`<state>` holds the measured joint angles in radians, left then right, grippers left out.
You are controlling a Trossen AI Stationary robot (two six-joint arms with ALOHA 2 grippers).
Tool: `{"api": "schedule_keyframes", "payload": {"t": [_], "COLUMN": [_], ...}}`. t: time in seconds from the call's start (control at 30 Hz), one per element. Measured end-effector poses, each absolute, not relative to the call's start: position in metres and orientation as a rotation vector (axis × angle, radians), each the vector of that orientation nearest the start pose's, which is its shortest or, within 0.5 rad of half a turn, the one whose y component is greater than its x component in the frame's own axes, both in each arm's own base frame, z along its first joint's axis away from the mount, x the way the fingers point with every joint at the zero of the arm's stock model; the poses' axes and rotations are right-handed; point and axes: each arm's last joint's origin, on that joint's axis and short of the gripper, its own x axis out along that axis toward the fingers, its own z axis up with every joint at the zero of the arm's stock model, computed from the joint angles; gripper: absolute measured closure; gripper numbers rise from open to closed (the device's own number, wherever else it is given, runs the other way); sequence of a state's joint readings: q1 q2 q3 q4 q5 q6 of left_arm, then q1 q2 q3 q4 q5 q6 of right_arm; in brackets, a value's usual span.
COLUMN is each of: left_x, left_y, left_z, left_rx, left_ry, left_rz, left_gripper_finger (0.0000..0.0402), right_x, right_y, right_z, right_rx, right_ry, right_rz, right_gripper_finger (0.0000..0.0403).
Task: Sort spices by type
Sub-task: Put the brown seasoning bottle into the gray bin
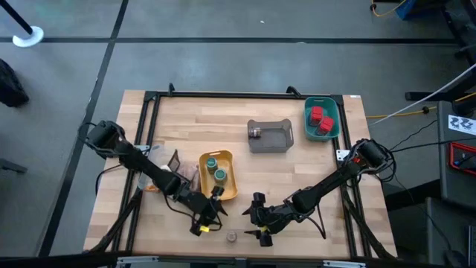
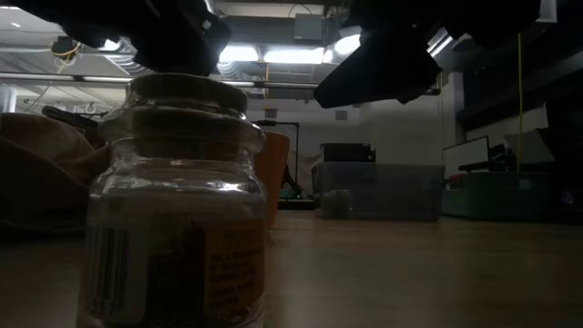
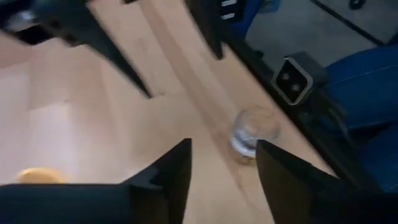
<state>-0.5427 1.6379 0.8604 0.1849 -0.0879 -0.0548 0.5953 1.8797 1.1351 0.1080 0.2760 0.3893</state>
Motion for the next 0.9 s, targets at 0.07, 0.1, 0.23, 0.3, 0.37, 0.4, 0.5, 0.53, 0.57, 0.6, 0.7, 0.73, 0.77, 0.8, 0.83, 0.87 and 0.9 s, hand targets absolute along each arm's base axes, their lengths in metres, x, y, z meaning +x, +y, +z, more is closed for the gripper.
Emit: {"api": "schedule_keyframes", "payload": {"t": [0.07,0.1,0.23,0.3,0.37,0.4,0.5,0.53,0.57,0.6,0.7,0.73,0.77,0.8,0.83,0.87,0.9], "left_x": [0.286,0.285,0.279,0.278,0.276,0.276,0.276,0.277,0.278,0.279,0.282,0.283,0.284,0.285,0.286,0.287,0.288], "left_y": [-0.177,-0.181,-0.193,-0.199,-0.203,-0.205,-0.21,-0.213,-0.214,-0.216,-0.219,-0.22,-0.221,-0.221,-0.221,-0.221,-0.221], "left_z": [0.18,0.178,0.171,0.169,0.164,0.161,0.152,0.149,0.146,0.144,0.136,0.133,0.131,0.13,0.128,0.127,0.125], "left_rx": [0.123,0.115,0.081,0.068,0.064,0.064,0.064,0.062,0.06,0.059,0.051,0.051,0.052,0.055,0.056,0.053,0.055], "left_ry": [0.58,0.587,0.614,0.613,0.622,0.624,0.625,0.615,0.603,0.594,0.568,0.566,0.565,0.562,0.556,0.542,0.537], "left_rz": [-0.44,-0.446,-0.466,-0.475,-0.461,-0.45,-0.424,-0.42,-0.417,-0.412,-0.41,-0.407,-0.402,-0.391,-0.382,-0.372,-0.36], "left_gripper_finger": [0.0222,0.0213,0.0188,0.0181,0.0179,0.0178,0.0178,0.0178,0.0178,0.0178,0.0178,0.0178,0.0178,0.0178,0.0178,0.0178,0.0178], "right_x": [0.334,0.334,0.334,0.334,0.334,0.334,0.334,0.333,0.333,0.332,0.328,0.326,0.325,0.325,0.324,0.322,0.321], "right_y": [0.217,0.217,0.217,0.217,0.217,0.216,0.218,0.22,0.222,0.224,0.232,0.235,0.238,0.24,0.242,0.244,0.247], "right_z": [0.176,0.176,0.176,0.177,0.177,0.177,0.177,0.177,0.177,0.177,0.175,0.174,0.174,0.174,0.173,0.171,0.168], "right_rx": [0.118,0.13,0.177,0.195,0.219,0.229,0.239,0.241,0.241,0.233,0.223,0.214,0.211,0.213,0.21,0.2,0.192], "right_ry": [0.627,0.628,0.631,0.631,0.627,0.625,0.62,0.613,0.607,0.605,0.589,0.586,0.578,0.563,0.559,0.558,0.562], "right_rz": [0.186,0.183,0.168,0.159,0.137,0.129,0.13,0.135,0.137,0.142,0.152,0.148,0.147,0.143,0.142,0.135,0.131], "right_gripper_finger": [0.0095,0.0095,0.0095,0.0095,0.0095,0.0095,0.0095,0.0095,0.0095,0.0095,0.0095,0.0095,0.0095,0.0095,0.0095,0.0095,0.0095]}}
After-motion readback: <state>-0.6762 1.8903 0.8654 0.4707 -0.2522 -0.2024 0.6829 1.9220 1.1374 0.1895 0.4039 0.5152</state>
